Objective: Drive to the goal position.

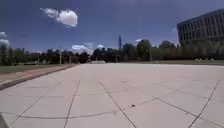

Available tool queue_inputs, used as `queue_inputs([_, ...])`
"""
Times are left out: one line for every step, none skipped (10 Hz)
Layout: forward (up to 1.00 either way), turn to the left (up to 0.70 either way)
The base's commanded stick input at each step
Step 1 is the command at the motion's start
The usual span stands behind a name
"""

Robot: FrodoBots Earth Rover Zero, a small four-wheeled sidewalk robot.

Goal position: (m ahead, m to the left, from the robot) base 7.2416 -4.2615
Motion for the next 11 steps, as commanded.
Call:
queue_inputs([0.5,0.0])
queue_inputs([0.5,0.0])
queue_inputs([0.5,0.0])
queue_inputs([0.5,0.0])
queue_inputs([0.5,0.0])
queue_inputs([0.5,0.0])
queue_inputs([0.5,0.0])
queue_inputs([0.5,0.0])
queue_inputs([0.5,0.0])
queue_inputs([0.5,0.0])
queue_inputs([0.5,0.0])
